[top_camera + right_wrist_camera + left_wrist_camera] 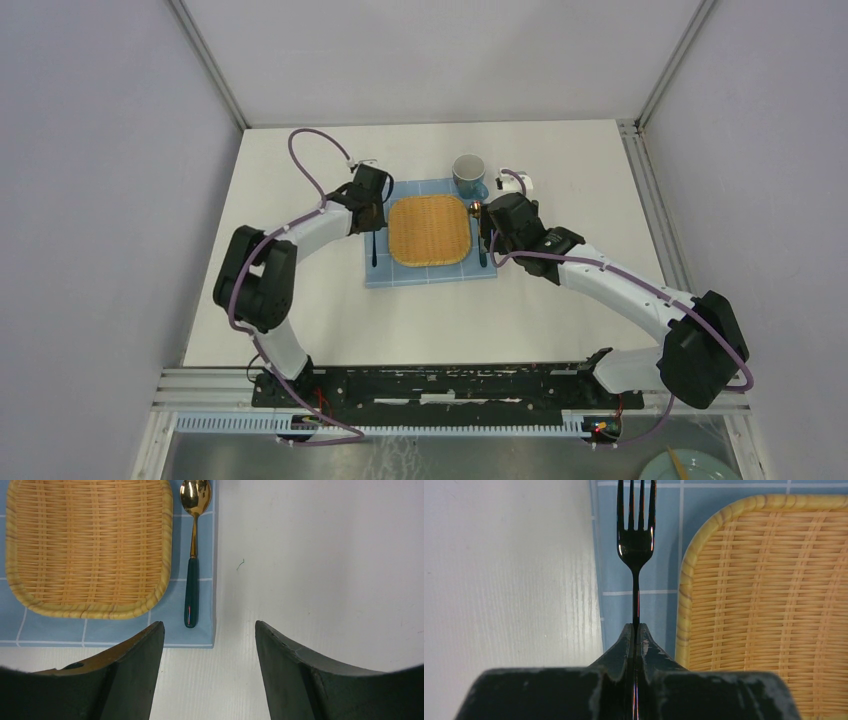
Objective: Set the dinner table for one person
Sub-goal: Pick up the fork at the center of the board, then place the fork on the napkin.
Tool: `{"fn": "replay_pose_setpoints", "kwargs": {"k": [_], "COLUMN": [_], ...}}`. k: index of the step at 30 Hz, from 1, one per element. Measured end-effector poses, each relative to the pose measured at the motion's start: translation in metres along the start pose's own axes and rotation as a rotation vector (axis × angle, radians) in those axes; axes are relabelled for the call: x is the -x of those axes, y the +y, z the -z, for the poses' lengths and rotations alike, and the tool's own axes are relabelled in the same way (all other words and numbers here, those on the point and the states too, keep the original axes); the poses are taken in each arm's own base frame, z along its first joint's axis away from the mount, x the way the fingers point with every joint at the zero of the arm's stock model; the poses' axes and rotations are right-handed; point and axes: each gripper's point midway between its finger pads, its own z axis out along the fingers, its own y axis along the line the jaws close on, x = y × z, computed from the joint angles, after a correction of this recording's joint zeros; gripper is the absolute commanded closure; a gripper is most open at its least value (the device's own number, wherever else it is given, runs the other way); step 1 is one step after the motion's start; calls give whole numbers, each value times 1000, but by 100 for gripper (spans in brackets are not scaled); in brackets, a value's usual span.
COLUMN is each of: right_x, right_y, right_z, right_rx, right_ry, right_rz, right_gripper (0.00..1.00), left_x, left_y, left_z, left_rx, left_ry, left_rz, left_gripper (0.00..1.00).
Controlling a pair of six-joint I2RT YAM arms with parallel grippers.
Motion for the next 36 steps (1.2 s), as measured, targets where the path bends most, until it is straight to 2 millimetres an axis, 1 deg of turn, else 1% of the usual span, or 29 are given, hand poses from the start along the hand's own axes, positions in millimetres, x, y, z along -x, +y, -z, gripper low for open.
{"fn": "replay_pose_setpoints", "kwargs": {"k": [5, 12, 18, 29, 36], "right_x": [0, 0, 0, 0, 0], "right_y": [0, 0, 0, -1, -1], "right_z": [0, 0, 0, 0, 0], "right_rx": [-1, -1, -2, -3, -3], "right_ry": [0, 0, -1, -1, -1], "right_rz": [0, 0, 0, 0, 0], "right_gripper": [27, 27, 27, 27, 27], "left_x": [-12, -15, -19, -39, -42], "left_y": [-6, -13, -12, -10, -12], "left_z": [-5, -4, -5, -10, -13], "left_rx": [0, -7, -1, 22, 25], "left_ry": [29, 31, 38, 71, 69], "left_rz": [-25, -21, 4, 37, 30], "left_gripper": [98, 98, 98, 98, 98]}}
